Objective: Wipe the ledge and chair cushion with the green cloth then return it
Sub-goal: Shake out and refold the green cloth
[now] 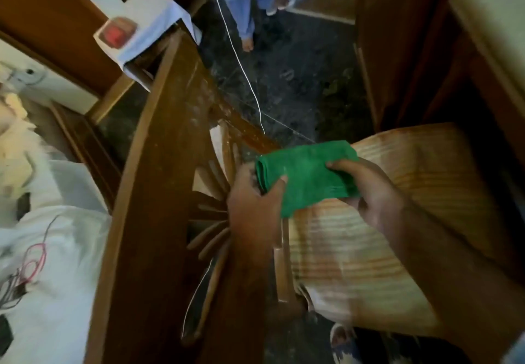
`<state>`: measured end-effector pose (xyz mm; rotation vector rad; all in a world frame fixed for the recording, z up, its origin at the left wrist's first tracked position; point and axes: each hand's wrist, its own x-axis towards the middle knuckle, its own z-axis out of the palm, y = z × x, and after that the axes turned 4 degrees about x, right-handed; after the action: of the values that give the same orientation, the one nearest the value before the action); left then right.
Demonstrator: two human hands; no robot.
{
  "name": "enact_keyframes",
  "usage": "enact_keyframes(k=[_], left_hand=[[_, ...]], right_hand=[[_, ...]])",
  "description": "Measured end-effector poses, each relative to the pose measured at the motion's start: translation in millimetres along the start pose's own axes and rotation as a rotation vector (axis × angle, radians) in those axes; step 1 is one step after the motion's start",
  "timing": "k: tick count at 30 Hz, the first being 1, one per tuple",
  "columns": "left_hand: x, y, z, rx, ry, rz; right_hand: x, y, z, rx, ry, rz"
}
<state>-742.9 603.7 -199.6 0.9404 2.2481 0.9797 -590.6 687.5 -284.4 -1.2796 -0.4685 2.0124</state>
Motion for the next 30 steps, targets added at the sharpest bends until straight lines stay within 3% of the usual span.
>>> enact_keyframes(k=[3,6,8,10,12,14,18,20,24,27,30], left_hand=[[-7,57,-53,0.274,0.19,0.295],[-10,97,-99,0.555,0.345,0.55],[-1,106,-117,0.612,0.376,0.567],[12,110,-129,0.672,0.386,0.551],[23,106,-139,0.706,0.384,0.548],[29,95,-147,0.712,0.367,0.549],[25,66,-156,0.692,0.367,0.53],[23,55,-156,0.666,0.329,0.48],[27,48,-146,0.795,0.079,0.447],[36,51,-138,0.94,0.078,0.51],[55,56,-134,0.912,0.046,0.519]], right_hand=[[-15,-15,38,0.023,-0.165,0.018],[-31,-12,79,-0.18,-0.236,-0.011],[-41,-3,101,-0.342,-0.084,-0.187],[-56,6,122,-0.513,0.028,-0.494],[-71,18,142,-0.654,-0.128,-0.769],[-79,31,164,-0.788,-0.324,-0.87],[-75,53,195,-0.818,-0.445,-0.834],[-65,55,201,-0.791,-0.415,-0.829],[-36,40,215,-0.72,-0.346,-0.839],[-7,21,228,-0.668,-0.263,-0.848],[22,18,229,-0.657,-0.194,-0.831]])
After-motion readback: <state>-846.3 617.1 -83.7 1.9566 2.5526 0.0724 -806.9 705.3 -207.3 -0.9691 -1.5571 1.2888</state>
